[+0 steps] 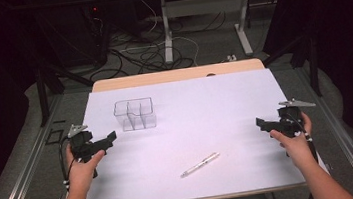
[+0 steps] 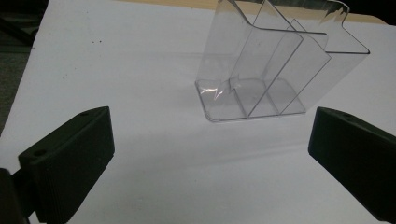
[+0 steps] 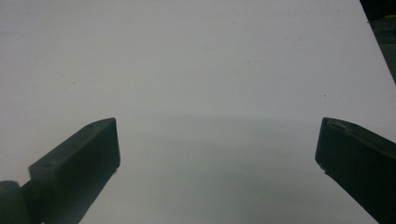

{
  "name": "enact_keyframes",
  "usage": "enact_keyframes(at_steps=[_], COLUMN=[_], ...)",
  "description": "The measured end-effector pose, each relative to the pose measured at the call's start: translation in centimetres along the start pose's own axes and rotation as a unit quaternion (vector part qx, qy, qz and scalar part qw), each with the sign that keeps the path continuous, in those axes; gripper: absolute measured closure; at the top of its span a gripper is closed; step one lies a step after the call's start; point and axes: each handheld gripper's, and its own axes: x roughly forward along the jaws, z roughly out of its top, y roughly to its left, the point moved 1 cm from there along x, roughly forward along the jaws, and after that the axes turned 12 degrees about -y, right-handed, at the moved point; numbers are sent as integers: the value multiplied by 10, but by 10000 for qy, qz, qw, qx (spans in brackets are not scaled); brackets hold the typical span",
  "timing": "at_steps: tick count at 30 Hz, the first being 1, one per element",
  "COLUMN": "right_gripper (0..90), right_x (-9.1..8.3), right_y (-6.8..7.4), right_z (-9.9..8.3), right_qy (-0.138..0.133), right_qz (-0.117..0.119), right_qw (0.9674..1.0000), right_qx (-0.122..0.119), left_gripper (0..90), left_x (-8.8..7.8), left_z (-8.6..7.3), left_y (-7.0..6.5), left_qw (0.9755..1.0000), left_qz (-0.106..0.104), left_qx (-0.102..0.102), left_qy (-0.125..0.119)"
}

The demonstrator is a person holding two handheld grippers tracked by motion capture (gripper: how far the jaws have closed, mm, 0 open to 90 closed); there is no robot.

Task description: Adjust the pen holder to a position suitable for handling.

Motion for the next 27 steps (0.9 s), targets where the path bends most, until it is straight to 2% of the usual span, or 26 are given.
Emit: enact_keyframes(at_steps=[1,2,8,10,13,15,17,18,21,24,27], right_gripper=[0,0,0,0,0,0,0,0,4,18,31], right_x=[-1,-1,-3,-2,0,-1,-1,-2,-1,0,3], right_y=[2,3,9,9,10,11,13,13,15,15,15], right_z=[0,0,2,2,1,2,3,3,2,1,-1], right_qy=[-21,-58,-221,-196,-170,-177,-223,-236,-240,-184,-127], right_qz=[19,23,-39,-42,-28,1,31,29,12,6,-6], right_qw=[10000,10000,9995,9995,9996,9994,9993,9992,9993,9994,9995], right_qx=[23,-7,-219,-251,-233,-302,-311,-319,-303,-279,-300], left_gripper=[40,41,40,40,40,44,75,108,158,172,186], left_x=[0,1,-1,-2,-3,-2,-2,-1,0,0,0], left_z=[0,2,3,5,7,10,13,16,23,29,36], left_y=[0,0,-3,-4,-4,-4,-3,-2,0,0,0], left_qw=[10000,9999,9999,9999,9999,9997,9997,9991,9984,9983,9978], left_qz=[0,-17,-26,98,107,187,221,343,457,512,556], left_qx=[0,-91,-114,-25,-47,-102,-131,-200,-254,-229,-158], left_qy=[0,102,16,-5,-12,-74,-52,-128,-194,-185,-315])
